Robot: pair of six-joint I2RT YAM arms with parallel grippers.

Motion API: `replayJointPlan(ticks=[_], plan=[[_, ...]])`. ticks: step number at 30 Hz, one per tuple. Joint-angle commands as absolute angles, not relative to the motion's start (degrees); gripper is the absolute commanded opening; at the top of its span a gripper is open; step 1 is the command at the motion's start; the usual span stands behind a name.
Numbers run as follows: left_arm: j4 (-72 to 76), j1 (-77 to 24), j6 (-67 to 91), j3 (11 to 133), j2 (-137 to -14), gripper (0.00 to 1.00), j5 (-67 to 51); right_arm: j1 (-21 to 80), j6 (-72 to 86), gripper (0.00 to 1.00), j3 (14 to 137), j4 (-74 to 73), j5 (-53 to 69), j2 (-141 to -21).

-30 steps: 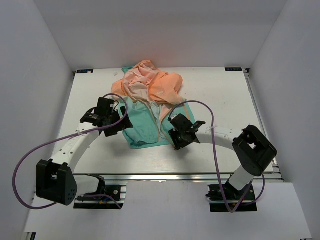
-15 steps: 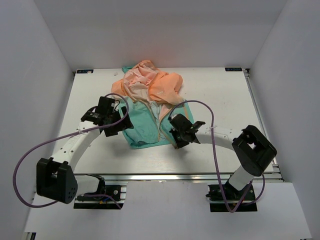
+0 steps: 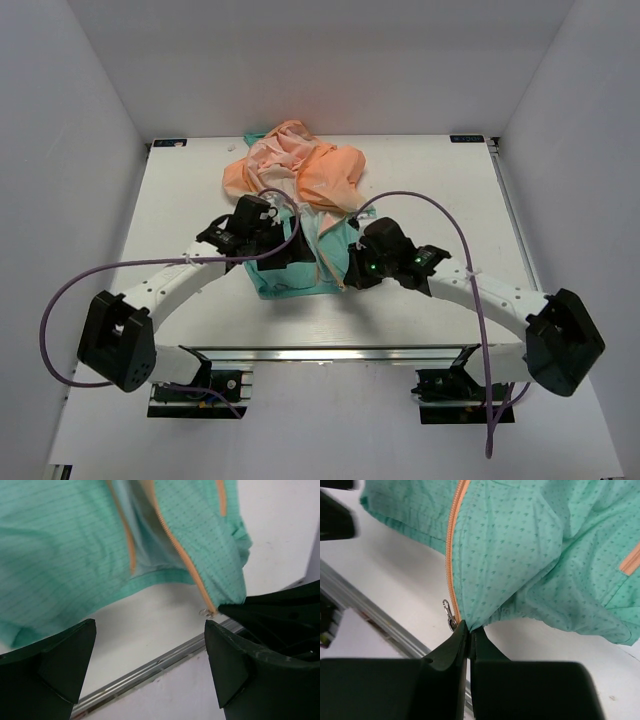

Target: Zip up the jacket

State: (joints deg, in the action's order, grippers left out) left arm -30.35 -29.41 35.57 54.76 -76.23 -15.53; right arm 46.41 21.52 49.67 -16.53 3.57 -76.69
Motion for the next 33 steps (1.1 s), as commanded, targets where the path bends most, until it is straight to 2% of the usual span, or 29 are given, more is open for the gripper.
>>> replayJointPlan(ticks=[1,4,9,12,13,15,16,20,24,29,30,31,33], plan=[[-17.62,-30.76,38.75,53.0,-77.34,0.98,-22.05,44.91,24.69,0.0,46.33,-11.61,9.21,-72.96],[-10.49,-31.64,41.21,52.38,-80.24,0.96,-25.31,44.04,25.84,0.0,44.74,-9.15,10.54,-71.29],[-2.73,-32.61,44.65,53.61,-87.44,0.88,-30.06,43.77,26.98,0.0,43.95,-6.51,13.44,-70.58],[-3.16,-33.66,44.56,56.42,-91.13,0.74,-30.76,43.59,27.59,0.0,43.68,-6.07,13.54,-70.49],[-2.12,-34.1,44.73,56.69,-91.66,0.66,-31.2,43.59,28.21,0.0,43.42,-5.8,13.62,-70.23],[-1.06,-34.63,45.17,57.13,-92.55,0.57,-31.99,43.51,28.13,0.0,42.72,-4.4,15.46,-70.22],[-0.53,-34.89,45.26,57.39,-93.16,0.43,-32.17,43.51,27.95,0.0,42.54,-4.05,15.73,-70.05],[-0.53,-35.16,45.53,58.36,-93.95,0.0,-32.08,43.51,26.64,0.0,42.01,-4.57,16.08,-70.31],[-1.4,-35.77,45.26,58.97,-94.13,0.0,-31.91,43.42,25.75,0.01,41.92,-5.71,16.7,-71.71],[-3.25,-36.3,45.79,59.06,-93.34,0.0,-30.33,43.42,24.87,0.28,40.87,-5.19,17.66,-71.81],[-3.6,-36.47,46.05,59.06,-93.17,0.0,-30.06,43.5,24.96,0.37,40.7,-4.84,17.75,-71.89],[-3.86,-36.56,46.4,59.06,-92.9,0.0,-29.71,43.42,25.05,0.42,40.69,-4.75,17.67,-71.89],[-4.39,-37.09,47.81,58.89,-92.2,0.0,-28.57,43.42,25.14,0.46,40.78,-4.31,17.4,-72.24]])
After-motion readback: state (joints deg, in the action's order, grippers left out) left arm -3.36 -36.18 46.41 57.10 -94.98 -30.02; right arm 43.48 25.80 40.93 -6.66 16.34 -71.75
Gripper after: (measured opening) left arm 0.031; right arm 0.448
